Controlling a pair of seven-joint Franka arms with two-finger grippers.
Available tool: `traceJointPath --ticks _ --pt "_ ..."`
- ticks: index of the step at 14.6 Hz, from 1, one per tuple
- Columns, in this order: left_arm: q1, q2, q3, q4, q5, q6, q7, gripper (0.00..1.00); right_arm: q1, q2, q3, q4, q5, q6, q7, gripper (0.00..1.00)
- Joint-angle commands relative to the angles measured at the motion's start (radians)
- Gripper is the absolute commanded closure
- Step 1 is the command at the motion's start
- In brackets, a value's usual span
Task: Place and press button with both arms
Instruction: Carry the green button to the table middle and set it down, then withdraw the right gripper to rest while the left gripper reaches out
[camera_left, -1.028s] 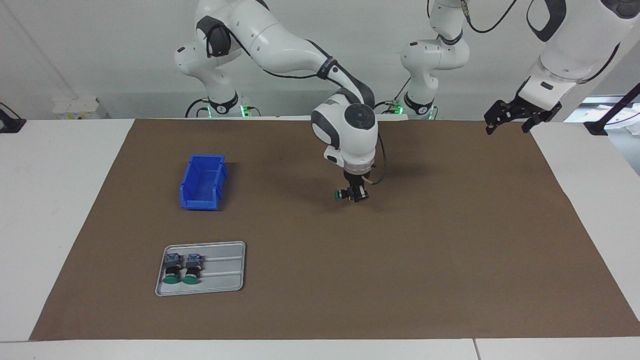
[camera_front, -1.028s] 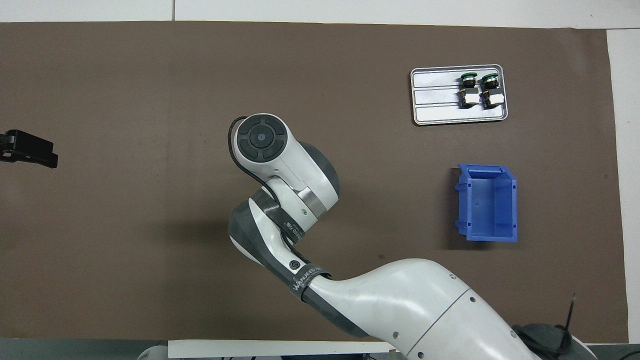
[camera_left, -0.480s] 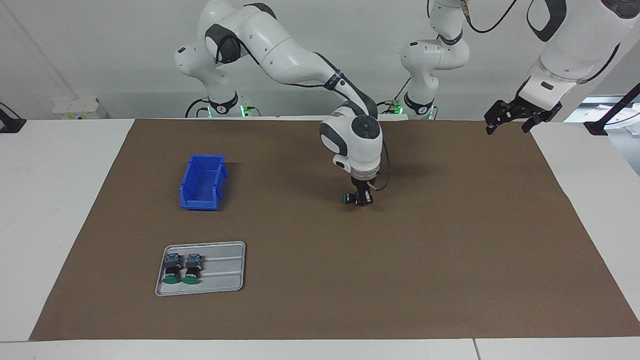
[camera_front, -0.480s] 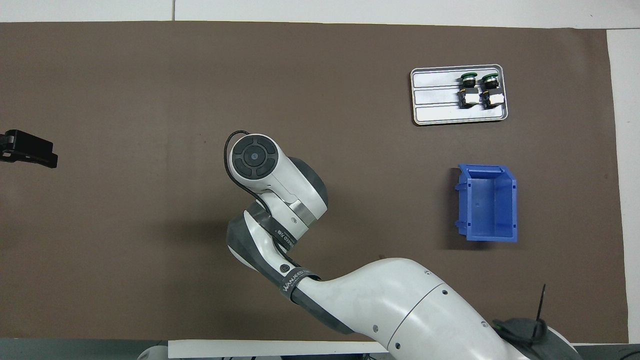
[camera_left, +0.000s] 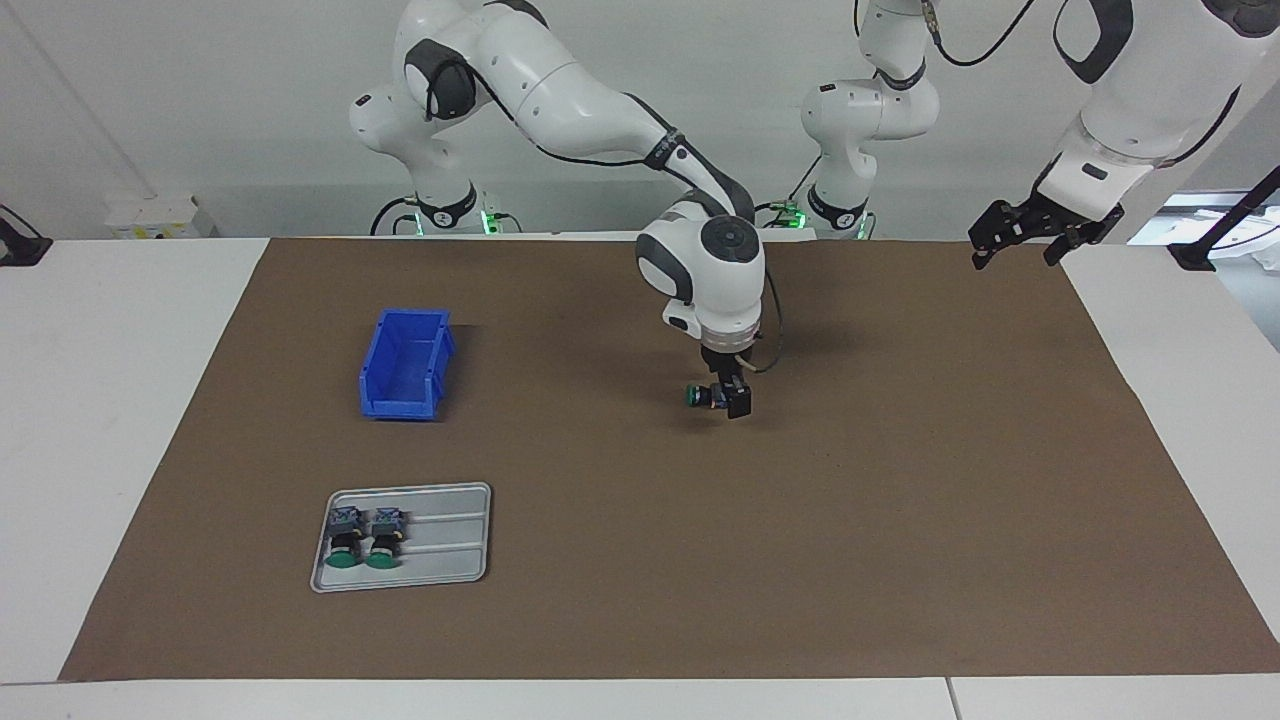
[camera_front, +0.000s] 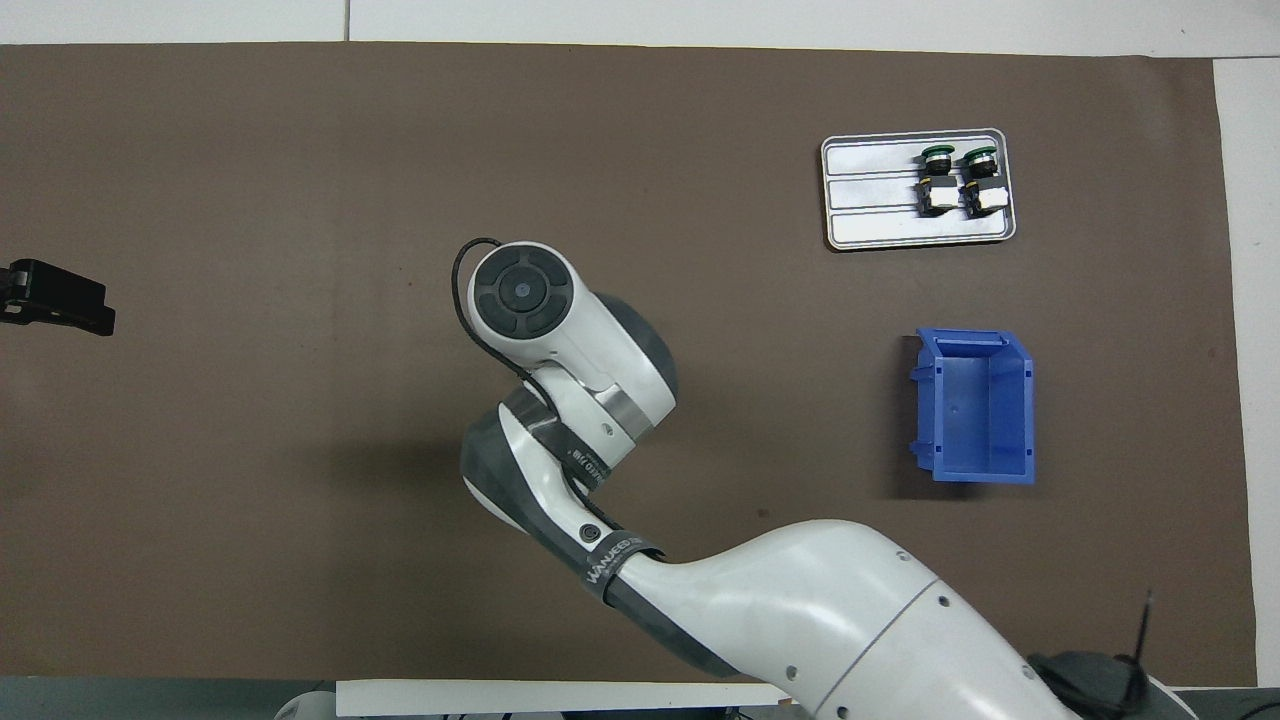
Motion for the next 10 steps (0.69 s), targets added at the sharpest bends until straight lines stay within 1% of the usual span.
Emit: traceJointPath --ticks 1,5,8,10 --pt "0.000 -0.028 0.002 -0.030 0.017 0.008 -0.031 0.00 -0.118 -0.135 0.014 -0.041 -0.010 -0.101 -0.210 0.00" --pt "-0.007 -0.028 0.001 -0.033 0.017 0.011 -0.060 0.00 -0.308 -0.246 0.014 -0.041 -0.008 -0.271 -0.723 0.00" --pt "-0.013 -0.029 -0.005 -0.046 0.015 0.019 -0.078 0.00 -0.452 -0.334 0.014 -0.041 -0.007 -0.426 -1.082 0.00" --pt "-0.023 -0.032 -0.010 -0.051 0.009 0.027 -0.170 0.00 -0.541 -0.400 0.012 -0.041 -0.007 -0.513 -1.287 0.00"
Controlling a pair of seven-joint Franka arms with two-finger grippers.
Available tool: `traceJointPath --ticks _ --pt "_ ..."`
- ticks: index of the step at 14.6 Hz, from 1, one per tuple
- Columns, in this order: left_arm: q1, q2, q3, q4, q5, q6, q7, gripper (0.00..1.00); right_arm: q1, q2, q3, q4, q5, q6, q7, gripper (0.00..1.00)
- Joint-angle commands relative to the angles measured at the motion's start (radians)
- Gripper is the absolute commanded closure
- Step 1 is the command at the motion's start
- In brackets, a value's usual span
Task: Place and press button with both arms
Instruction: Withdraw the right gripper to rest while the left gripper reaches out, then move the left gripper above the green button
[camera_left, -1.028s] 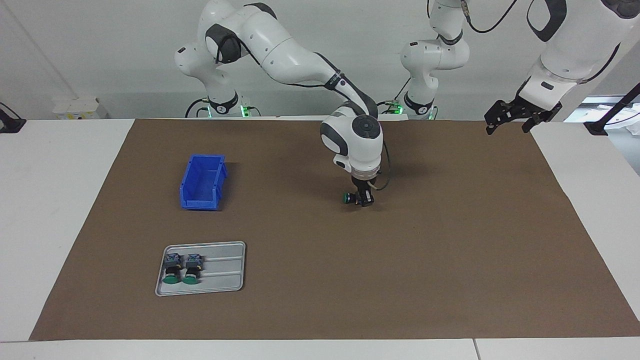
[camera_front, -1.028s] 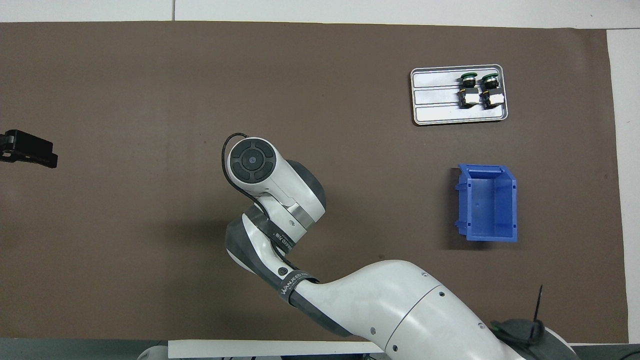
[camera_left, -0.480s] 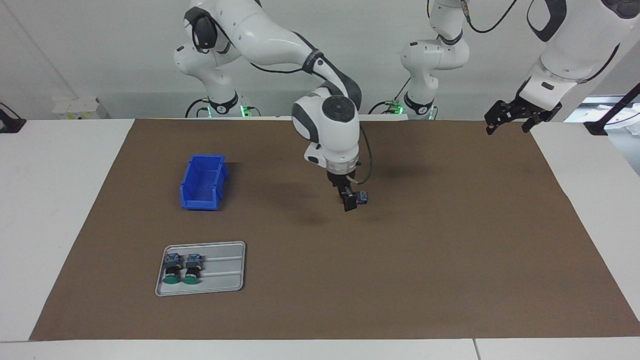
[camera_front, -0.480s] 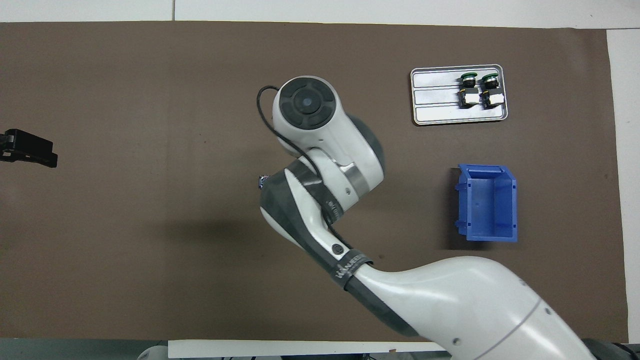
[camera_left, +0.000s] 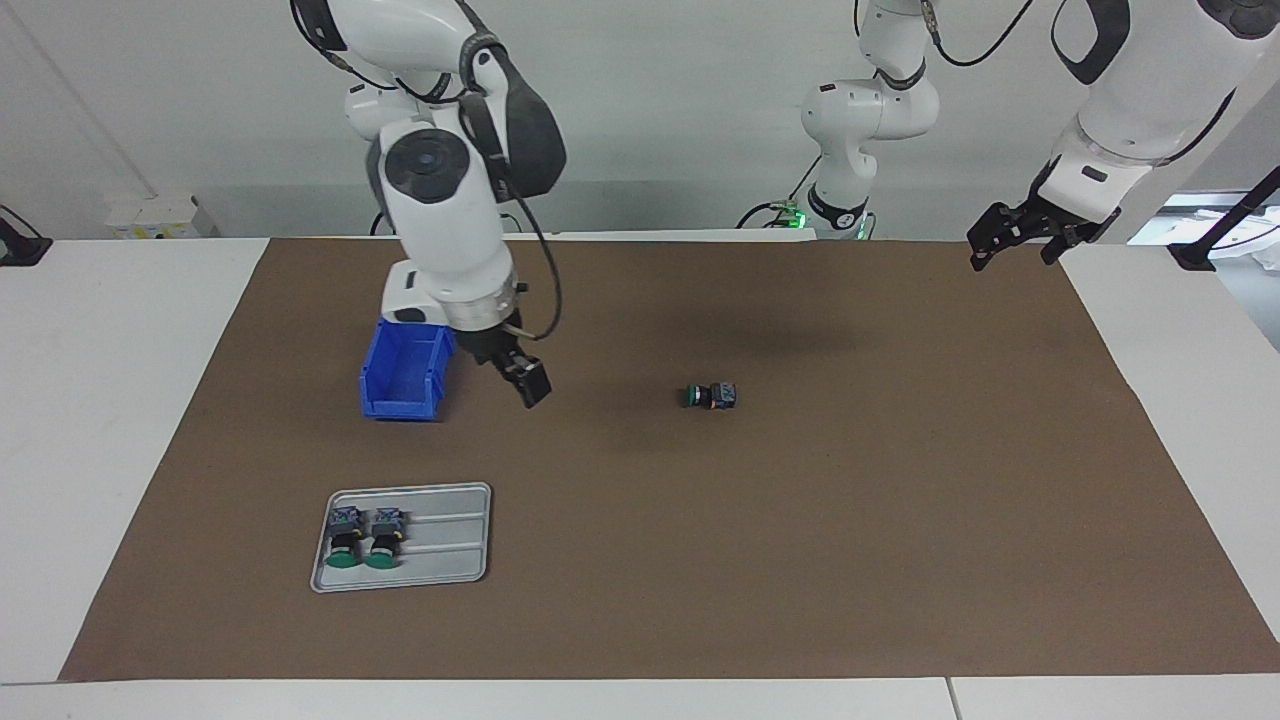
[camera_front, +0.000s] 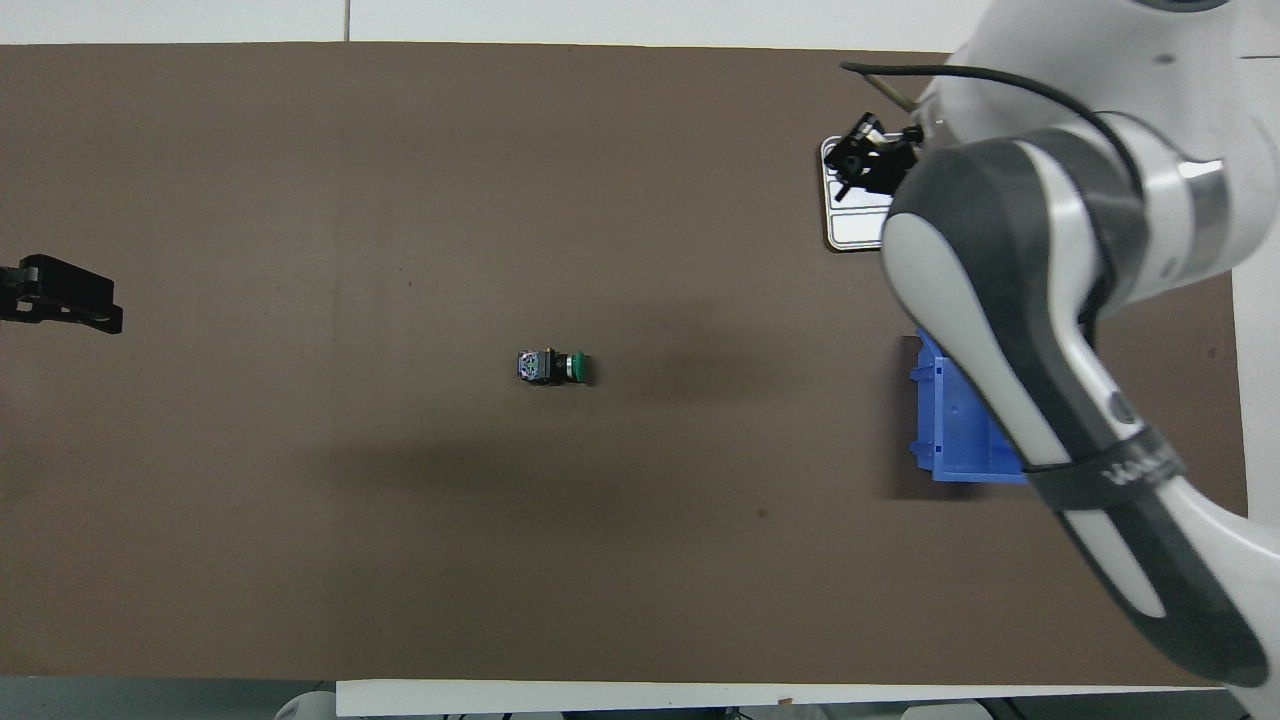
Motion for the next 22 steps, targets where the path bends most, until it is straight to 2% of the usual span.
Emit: traceJointPath --ticks 1,4,8,10,11,13,22 --pt "-0.040 -0.037 -0.002 -0.058 0.007 0.036 -0.121 0.00 -0.111 -0.116 0.016 -0.039 -0.006 -0.087 -0.240 0.00" --pt "-0.087 -0.043 -0.002 -0.089 0.006 0.066 -0.273 0.00 -0.174 -0.182 0.010 -0.025 -0.012 -0.185 -0.511 0.00" --pt "-0.134 -0.038 -0.003 -0.113 0.004 0.073 -0.391 0.00 -0.215 -0.214 0.008 -0.039 -0.032 -0.229 -0.686 0.00" --pt "-0.166 -0.026 -0.002 -0.115 0.004 0.081 -0.466 0.00 -0.217 -0.243 0.005 -0.092 -0.038 -0.227 -0.791 0.00" --pt "-0.172 -0.015 -0.003 -0.115 0.001 0.092 -0.502 0.00 -0.202 -0.266 -0.011 -0.120 -0.043 -0.223 -0.808 0.00" --pt "-0.193 -0.006 -0.002 -0.119 -0.005 0.098 -0.533 0.00 -0.113 -0.317 -0.098 -0.169 -0.057 -0.205 -0.813 0.00" --pt "-0.238 0.038 -0.002 -0.119 -0.026 0.119 -0.743 0.00 -0.125 -0.313 -0.110 -0.195 -0.046 -0.203 -0.808 0.00"
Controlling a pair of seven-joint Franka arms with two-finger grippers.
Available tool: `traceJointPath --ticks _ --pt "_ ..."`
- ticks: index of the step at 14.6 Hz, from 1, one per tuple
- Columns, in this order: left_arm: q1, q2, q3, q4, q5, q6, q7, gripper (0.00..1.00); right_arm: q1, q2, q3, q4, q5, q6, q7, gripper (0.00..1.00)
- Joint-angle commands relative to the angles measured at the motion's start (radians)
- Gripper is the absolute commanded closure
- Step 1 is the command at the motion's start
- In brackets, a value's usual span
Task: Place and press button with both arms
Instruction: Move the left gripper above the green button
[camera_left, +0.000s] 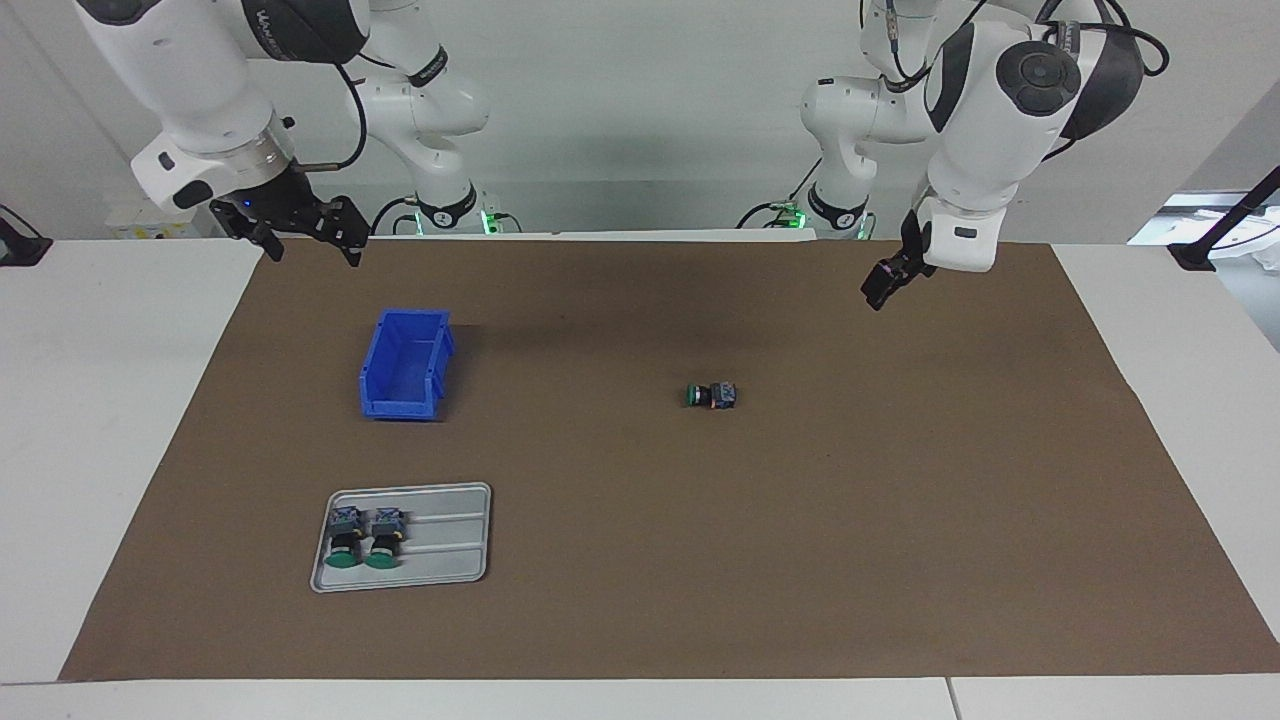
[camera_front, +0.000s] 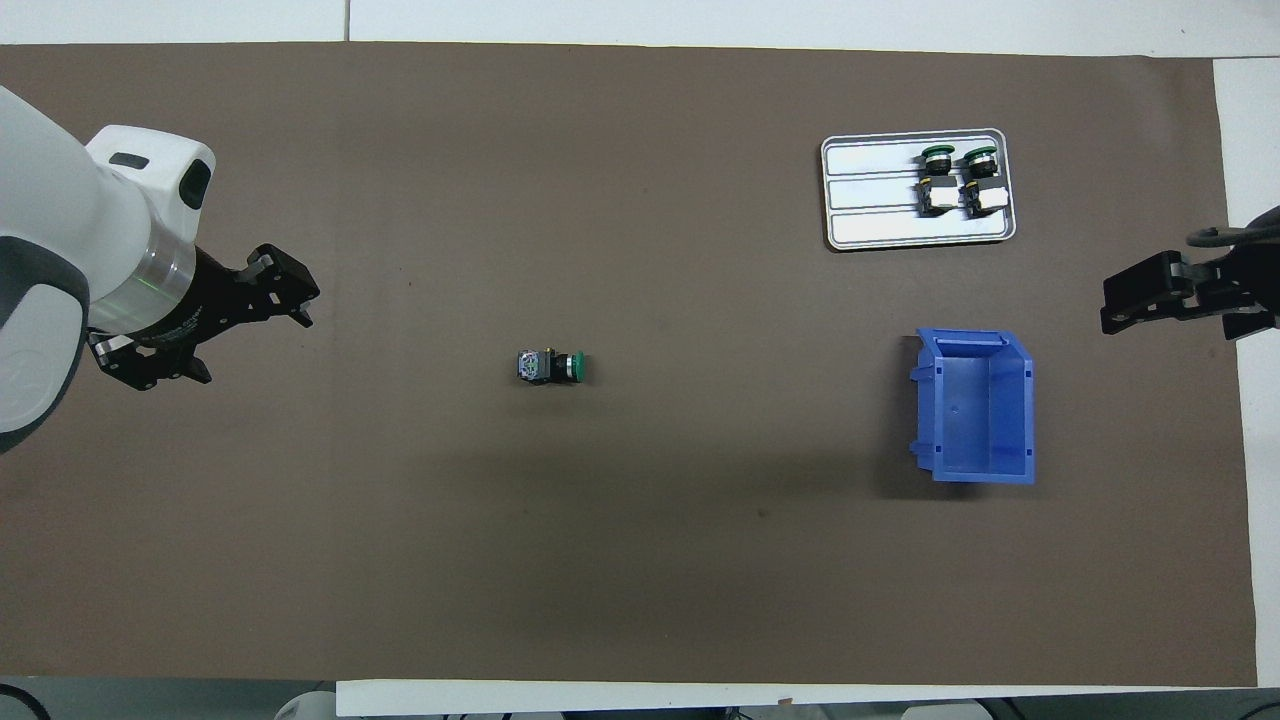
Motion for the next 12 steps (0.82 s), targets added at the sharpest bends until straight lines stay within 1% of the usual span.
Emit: traceJointPath --ticks 1,7,9,11,12 --pt "-0.031 0.003 0.010 -0.013 -0.008 0.024 -0.059 0.00 0.002 -0.017 -0.001 -0.020 -0.001 0.014 -0.019 0.00" --pt "-0.094 0.051 0.010 -0.013 -0.015 0.067 -0.264 0.00 -0.003 -0.017 -0.001 -0.019 -0.001 0.014 -0.019 0.00" --pt "-0.146 0.083 0.010 -0.021 -0.016 0.127 -0.425 0.00 -0.003 -0.017 -0.001 -0.019 0.000 0.014 -0.019 0.00" --pt "-0.186 0.098 0.010 -0.053 -0.022 0.185 -0.522 0.00 -0.003 -0.017 -0.001 -0.019 0.000 0.014 -0.019 0.00" --pt "-0.204 0.121 0.010 -0.055 -0.022 0.213 -0.586 0.00 -0.003 -0.017 -0.001 -0.019 -0.001 0.014 -0.019 0.00"
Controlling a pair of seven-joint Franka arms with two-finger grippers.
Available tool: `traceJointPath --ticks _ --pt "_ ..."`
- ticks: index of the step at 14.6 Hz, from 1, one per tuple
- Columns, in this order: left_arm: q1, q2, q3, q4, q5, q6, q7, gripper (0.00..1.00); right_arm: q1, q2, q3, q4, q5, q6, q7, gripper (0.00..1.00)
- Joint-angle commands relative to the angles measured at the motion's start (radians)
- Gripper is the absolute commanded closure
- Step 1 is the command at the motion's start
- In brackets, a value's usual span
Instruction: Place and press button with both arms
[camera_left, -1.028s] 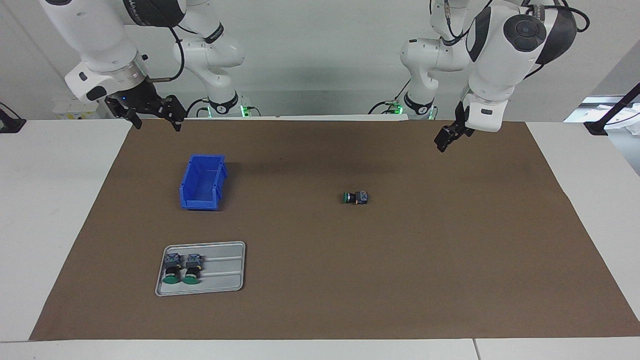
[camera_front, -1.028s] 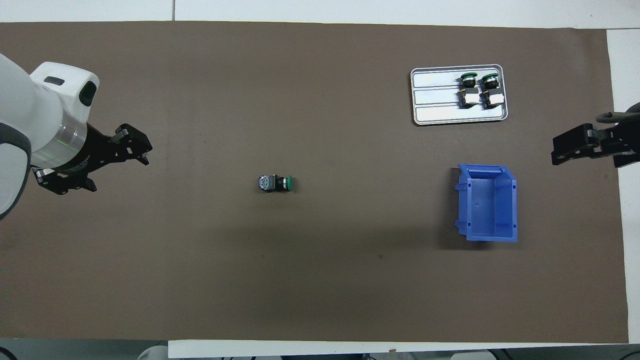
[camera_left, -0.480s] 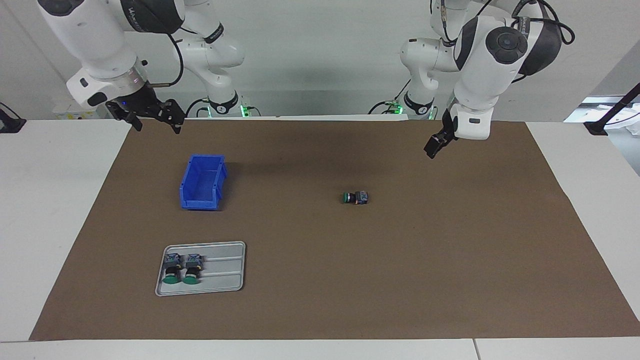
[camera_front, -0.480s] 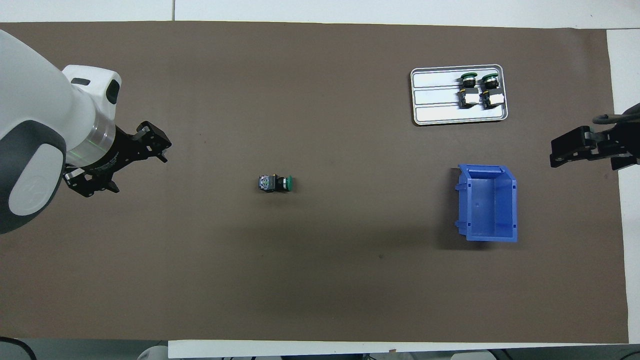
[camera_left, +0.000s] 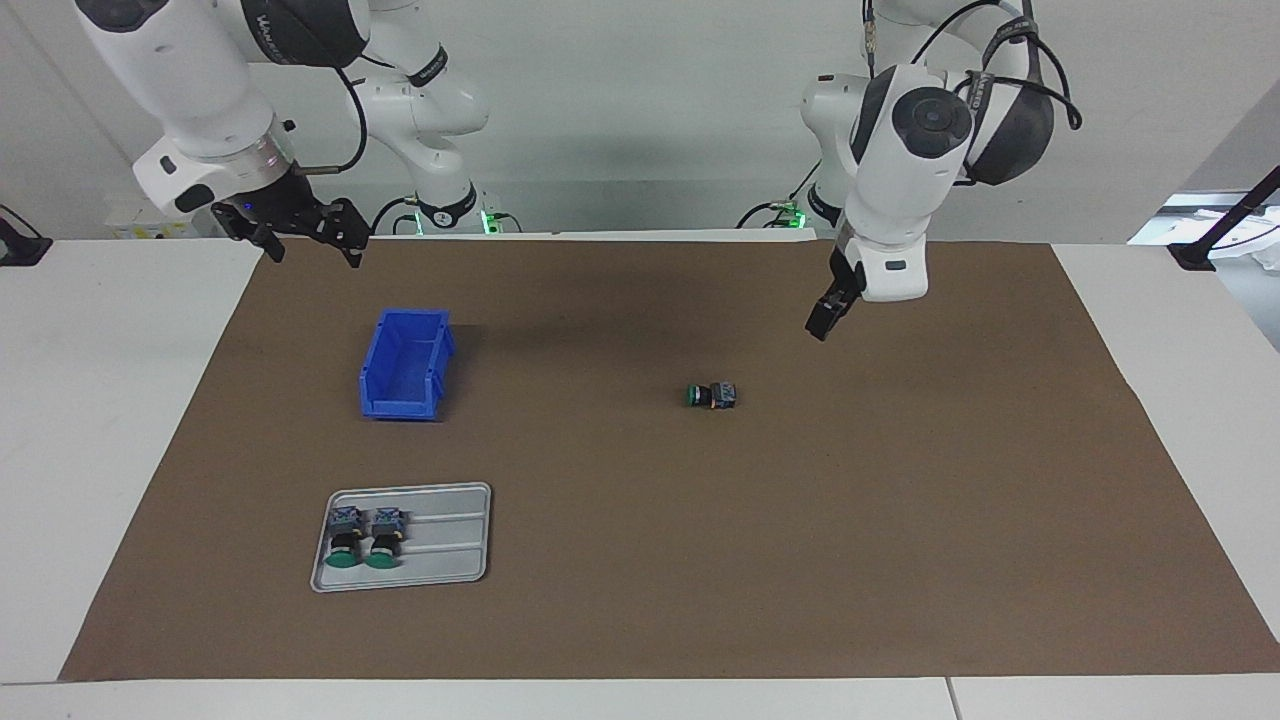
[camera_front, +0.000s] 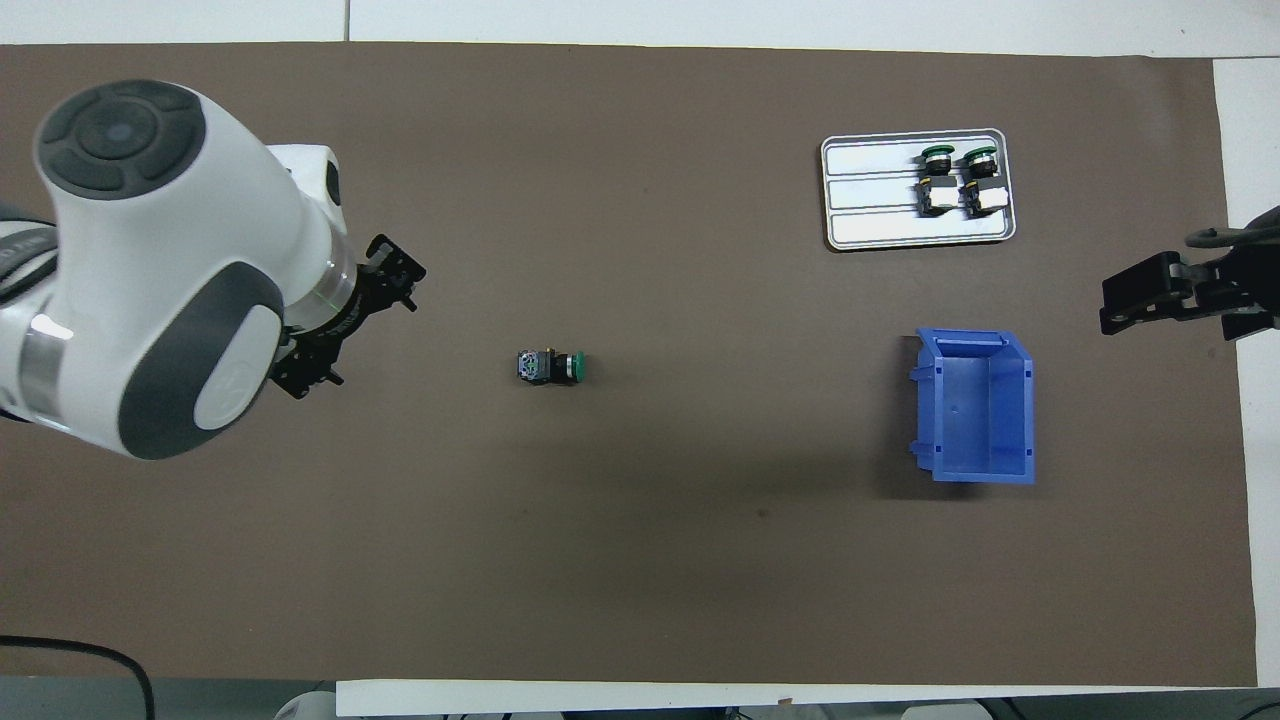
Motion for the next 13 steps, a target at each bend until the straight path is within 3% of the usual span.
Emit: traceJointPath --ticks 1,5,8,13 --pt "-0.059 0.042 0.013 -0.028 -0.013 0.087 -0.185 0.00 -0.004 -0.017 -0.001 -0.020 -0.001 0.014 -0.019 0.00" --pt "-0.114 0.102 0.013 -0.031 -0.015 0.178 -0.421 0.00 -0.004 -0.018 -0.001 -0.020 0.000 0.014 -0.019 0.00" --pt "-0.164 0.121 0.014 -0.089 -0.015 0.291 -0.590 0.00 -0.004 -0.018 -0.001 -0.019 0.000 0.014 -0.019 0.00" --pt "-0.212 0.161 0.014 -0.155 -0.015 0.412 -0.699 0.00 -0.004 -0.018 -0.001 -0.019 -0.001 0.014 -0.019 0.00"
